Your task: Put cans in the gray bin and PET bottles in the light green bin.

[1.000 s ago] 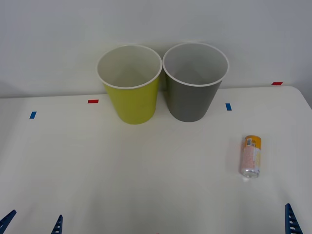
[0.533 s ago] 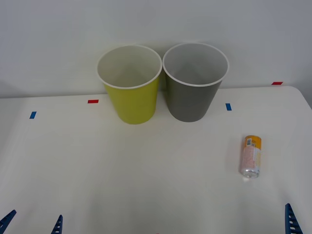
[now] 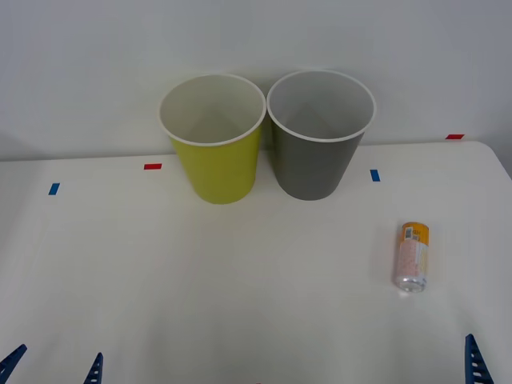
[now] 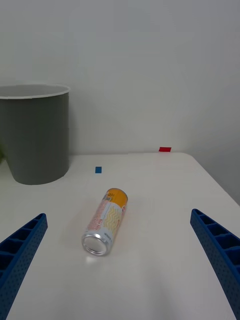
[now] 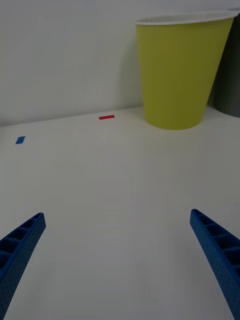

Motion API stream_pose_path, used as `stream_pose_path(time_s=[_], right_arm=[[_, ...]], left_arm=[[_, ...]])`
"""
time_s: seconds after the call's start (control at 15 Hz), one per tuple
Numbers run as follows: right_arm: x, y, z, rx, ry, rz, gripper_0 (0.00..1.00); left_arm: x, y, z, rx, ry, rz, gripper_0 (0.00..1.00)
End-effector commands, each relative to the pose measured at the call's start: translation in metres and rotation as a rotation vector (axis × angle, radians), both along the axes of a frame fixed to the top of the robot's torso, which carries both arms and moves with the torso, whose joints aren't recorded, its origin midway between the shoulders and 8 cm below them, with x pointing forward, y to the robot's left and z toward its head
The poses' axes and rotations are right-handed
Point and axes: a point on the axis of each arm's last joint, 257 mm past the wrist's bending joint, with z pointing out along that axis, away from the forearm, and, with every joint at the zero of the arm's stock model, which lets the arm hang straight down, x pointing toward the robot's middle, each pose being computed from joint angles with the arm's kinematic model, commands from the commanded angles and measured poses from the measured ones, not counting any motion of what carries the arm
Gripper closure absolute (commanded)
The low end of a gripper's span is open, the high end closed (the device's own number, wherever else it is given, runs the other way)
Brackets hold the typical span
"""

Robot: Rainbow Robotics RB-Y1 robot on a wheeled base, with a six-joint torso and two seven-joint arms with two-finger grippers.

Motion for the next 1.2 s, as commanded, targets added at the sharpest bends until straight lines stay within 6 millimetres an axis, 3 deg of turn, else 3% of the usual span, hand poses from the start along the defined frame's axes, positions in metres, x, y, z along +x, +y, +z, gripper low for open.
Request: stream_pose_path(time_s=[0.07, 0.4, 0.73, 1.2], right_arm=[[0.004, 0.007, 0.008, 0.036, 0.020, -0.006, 0.00], [0.006, 0.002, -0.001, 0.045, 0.053, -0.033, 0.00], [0.031, -0.010, -0.013, 0.055, 0.098, -0.037, 0.00], [0.068, -0.005, -0.039, 0.161, 0.265, -0.018, 0.00]], left_arm=[[0.000, 0.000, 0.000, 0.000, 0.000, 0.000, 0.00], [0.000, 0.000, 0.000, 0.000, 0.000, 0.000, 0.00], [0.000, 0.000, 0.000, 0.000, 0.000, 0.000, 0.00], [0.000, 0.000, 0.000, 0.000, 0.000, 0.000, 0.00]])
